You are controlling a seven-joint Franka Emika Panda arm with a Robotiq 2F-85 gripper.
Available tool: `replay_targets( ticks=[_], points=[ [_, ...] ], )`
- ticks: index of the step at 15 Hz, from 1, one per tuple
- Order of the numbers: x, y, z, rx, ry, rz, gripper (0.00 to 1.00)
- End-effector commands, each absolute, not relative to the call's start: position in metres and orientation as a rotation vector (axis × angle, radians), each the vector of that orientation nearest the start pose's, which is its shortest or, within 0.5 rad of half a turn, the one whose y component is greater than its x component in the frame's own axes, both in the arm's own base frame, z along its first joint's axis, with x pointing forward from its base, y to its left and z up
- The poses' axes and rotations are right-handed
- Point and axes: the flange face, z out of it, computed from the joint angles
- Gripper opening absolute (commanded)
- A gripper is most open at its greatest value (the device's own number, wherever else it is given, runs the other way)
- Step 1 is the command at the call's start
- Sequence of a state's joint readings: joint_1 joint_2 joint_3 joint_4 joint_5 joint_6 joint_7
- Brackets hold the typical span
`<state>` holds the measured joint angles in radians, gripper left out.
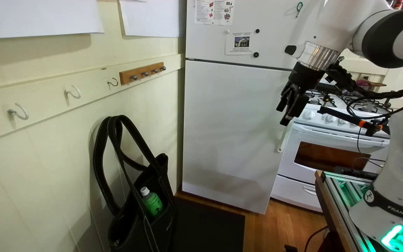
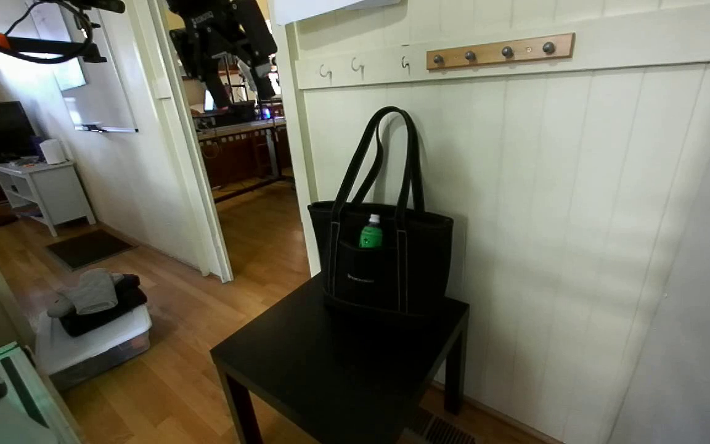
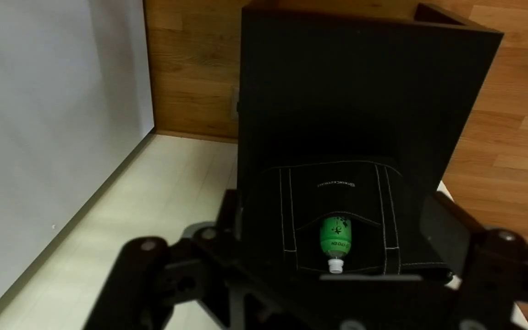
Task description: Take the green bottle out of the black bag.
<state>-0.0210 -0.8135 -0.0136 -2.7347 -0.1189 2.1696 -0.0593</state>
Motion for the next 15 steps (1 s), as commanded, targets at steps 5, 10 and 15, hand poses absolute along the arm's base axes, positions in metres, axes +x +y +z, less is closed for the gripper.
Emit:
replay_targets(
  ticks=[5,10,15],
  points=[
    [0.3275,-0.0158,0.4742,-3.222,-0.133,-0.394,1.0],
    [0.3275,-0.0158,0.4742,-3.222,-0.133,-0.394,1.0],
    [0.3303,-0.0208,0.4758,-3.233,-0.096,-0.409,1.0]
  ],
)
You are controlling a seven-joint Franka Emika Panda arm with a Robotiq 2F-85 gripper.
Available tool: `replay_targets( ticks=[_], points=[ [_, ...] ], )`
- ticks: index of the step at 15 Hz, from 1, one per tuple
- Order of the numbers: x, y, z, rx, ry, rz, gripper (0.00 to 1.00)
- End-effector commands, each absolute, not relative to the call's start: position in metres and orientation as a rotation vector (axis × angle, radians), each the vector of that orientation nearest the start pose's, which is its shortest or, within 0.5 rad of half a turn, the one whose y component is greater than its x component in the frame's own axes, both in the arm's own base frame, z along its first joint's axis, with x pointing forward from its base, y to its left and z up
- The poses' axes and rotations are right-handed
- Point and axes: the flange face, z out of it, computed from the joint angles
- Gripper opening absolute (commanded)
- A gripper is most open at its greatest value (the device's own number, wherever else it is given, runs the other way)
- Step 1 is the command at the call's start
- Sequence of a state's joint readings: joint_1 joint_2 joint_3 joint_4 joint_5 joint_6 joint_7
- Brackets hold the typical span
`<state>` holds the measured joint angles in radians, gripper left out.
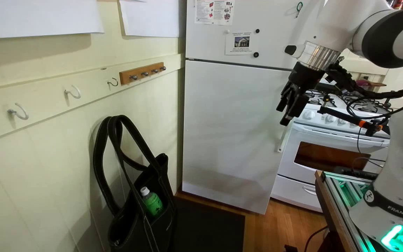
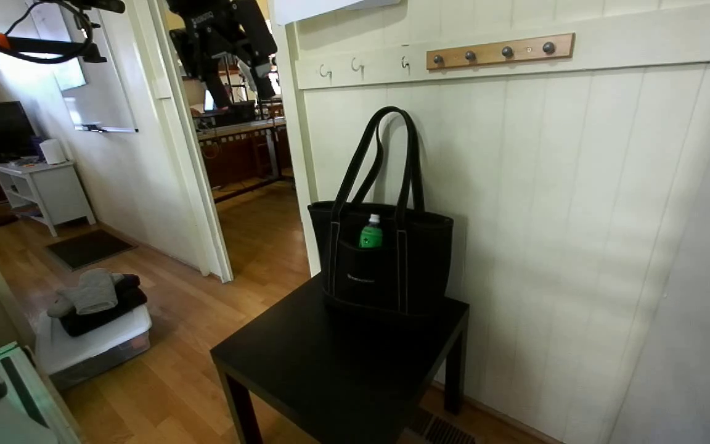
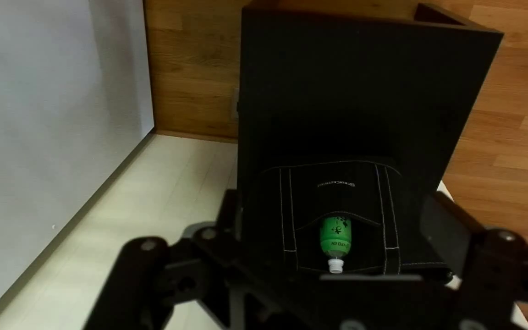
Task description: Take the green bottle out of the black bag.
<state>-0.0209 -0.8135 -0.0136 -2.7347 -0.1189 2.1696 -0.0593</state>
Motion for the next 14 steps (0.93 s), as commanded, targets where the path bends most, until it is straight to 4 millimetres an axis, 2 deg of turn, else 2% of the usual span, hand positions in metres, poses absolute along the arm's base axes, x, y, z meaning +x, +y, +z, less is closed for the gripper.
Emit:
replay_targets(
  ticks=[1,3,7,11,14],
  points=[
    [0.335,-0.027,0.478,-3.239,-0.068,-0.445,1.0],
    [0.346,-0.035,0.484,-3.219,-0.056,-0.525,1.0],
    [0.379,-0.04,0.493,-3.18,-0.082,-0.753,1.0],
    [0.429,-0.032,0.488,-3.149,-0.112,-0.877,1.0],
    [0.468,-0.022,0.48,-3.15,-0.117,-0.893,1.0]
  ],
)
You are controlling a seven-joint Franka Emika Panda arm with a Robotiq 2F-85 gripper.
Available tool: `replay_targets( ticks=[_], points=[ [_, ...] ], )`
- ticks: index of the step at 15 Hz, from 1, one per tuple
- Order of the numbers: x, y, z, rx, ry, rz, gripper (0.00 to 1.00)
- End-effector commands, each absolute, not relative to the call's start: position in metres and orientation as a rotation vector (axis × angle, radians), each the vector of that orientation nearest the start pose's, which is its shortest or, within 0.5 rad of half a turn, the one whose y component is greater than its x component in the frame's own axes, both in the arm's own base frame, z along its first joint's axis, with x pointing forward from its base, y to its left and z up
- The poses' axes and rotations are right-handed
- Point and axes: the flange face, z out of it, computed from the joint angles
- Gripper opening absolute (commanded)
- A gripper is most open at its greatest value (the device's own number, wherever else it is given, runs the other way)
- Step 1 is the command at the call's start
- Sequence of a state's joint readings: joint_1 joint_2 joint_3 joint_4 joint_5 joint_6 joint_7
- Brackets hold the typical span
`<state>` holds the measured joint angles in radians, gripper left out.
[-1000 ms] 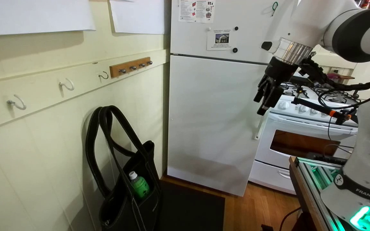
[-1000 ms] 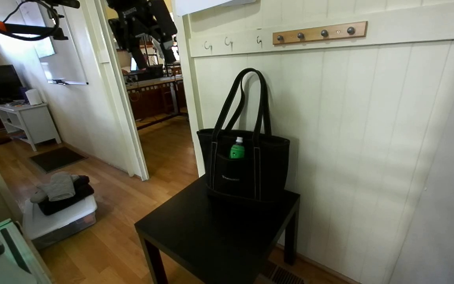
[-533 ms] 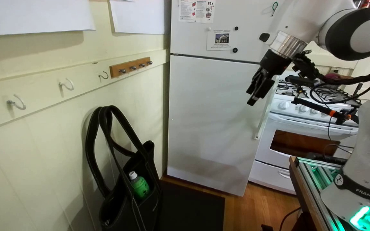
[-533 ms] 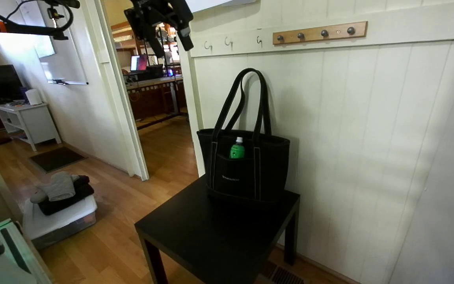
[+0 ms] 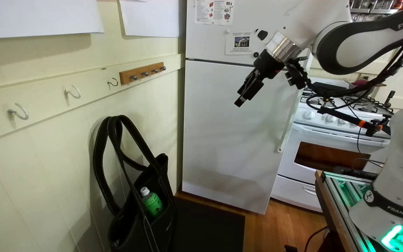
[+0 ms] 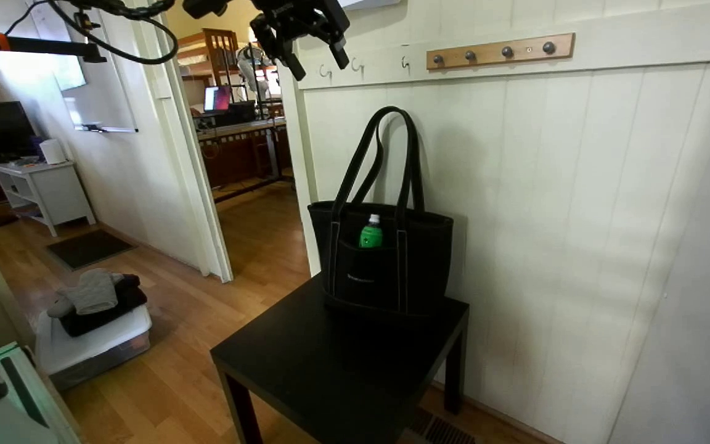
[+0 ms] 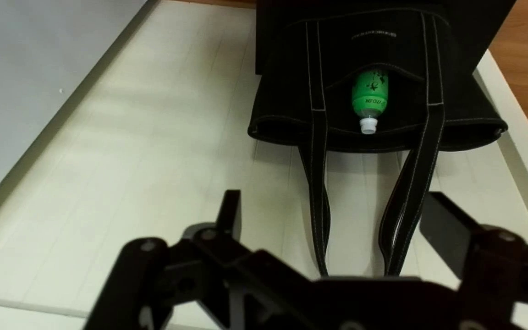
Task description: Take the green bottle out of the black bag.
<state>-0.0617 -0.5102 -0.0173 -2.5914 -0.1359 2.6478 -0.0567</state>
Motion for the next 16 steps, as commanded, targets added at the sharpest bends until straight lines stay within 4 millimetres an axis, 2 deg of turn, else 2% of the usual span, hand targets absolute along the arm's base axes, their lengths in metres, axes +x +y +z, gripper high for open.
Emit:
replay_targets(
  ticks=[1,7,8,9,12,16],
  points=[
    [0.48,-0.016,0.476,-3.149,-0.121,-0.893,1.0],
    [0.544,0.012,0.458,-3.164,-0.067,-0.891,1.0],
    [0.545,0.017,0.455,-3.187,-0.17,-0.787,1.0],
    [0.53,0.011,0.461,-3.167,-0.119,-0.851,1.0],
    [0.543,0.016,0.452,-3.17,-0.154,-0.823,1.0],
    [0.545,0.015,0.454,-3.171,-0.158,-0.824,1.0]
  ],
)
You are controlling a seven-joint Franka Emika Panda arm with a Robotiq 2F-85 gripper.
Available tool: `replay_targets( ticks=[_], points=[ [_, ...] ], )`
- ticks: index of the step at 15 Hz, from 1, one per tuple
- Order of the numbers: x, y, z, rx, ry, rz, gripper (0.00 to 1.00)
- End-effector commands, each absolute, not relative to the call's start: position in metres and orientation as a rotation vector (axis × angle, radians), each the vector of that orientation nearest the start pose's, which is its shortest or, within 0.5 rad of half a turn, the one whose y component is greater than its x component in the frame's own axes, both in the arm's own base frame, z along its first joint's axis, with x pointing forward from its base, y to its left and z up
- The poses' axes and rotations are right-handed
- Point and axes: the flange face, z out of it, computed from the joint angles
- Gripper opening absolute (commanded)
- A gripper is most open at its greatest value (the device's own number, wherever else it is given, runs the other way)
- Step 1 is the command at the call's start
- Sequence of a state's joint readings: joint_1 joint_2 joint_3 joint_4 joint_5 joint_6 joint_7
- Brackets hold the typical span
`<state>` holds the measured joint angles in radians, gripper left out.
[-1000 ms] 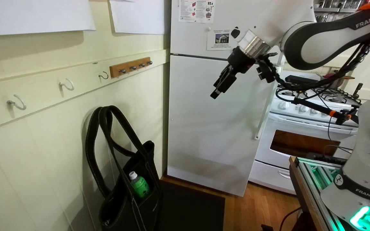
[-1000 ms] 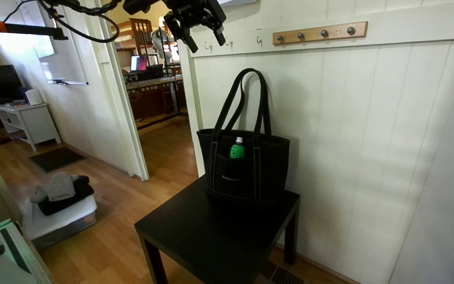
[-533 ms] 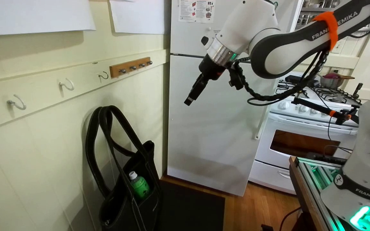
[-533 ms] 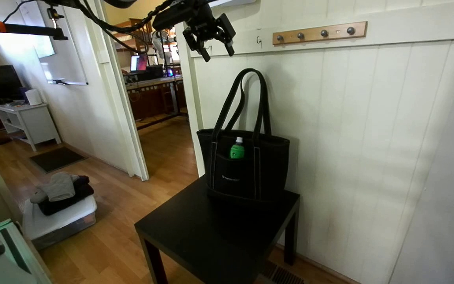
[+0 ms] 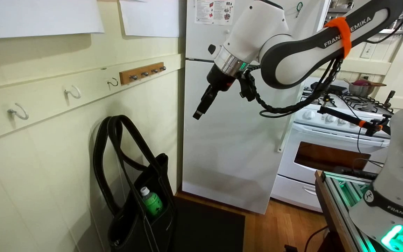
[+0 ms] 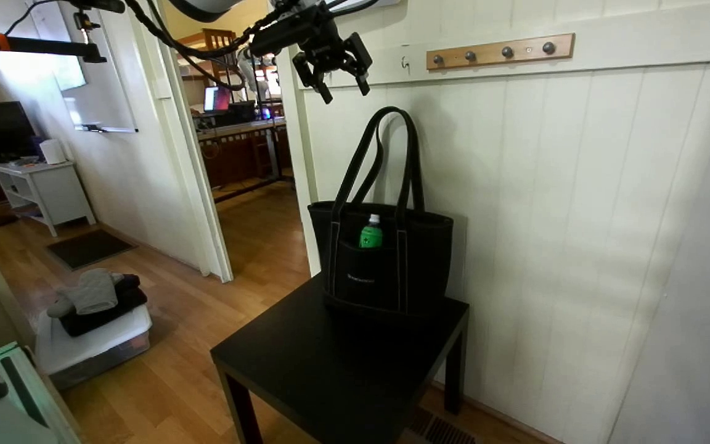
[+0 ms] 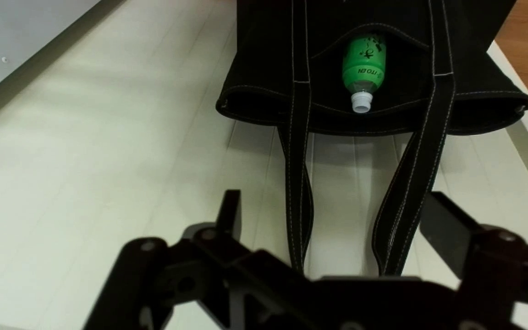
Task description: Take the green bottle out of the black bag.
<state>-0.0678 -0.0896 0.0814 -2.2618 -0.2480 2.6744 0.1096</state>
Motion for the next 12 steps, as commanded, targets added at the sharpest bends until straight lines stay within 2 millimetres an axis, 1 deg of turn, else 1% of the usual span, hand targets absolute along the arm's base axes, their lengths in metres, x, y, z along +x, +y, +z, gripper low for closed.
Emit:
replay_targets(
  ticks=[1,6,9,12],
  points=[
    [0.545,0.015,0.454,-3.171,-0.158,-0.824,1.0],
    [0.569,0.023,0.448,-3.123,0.074,-0.935,1.0],
    [0.592,0.033,0.441,-3.084,0.156,-0.991,1.0],
    [0.616,0.041,0.429,-3.07,0.218,-1.021,1.0]
  ],
)
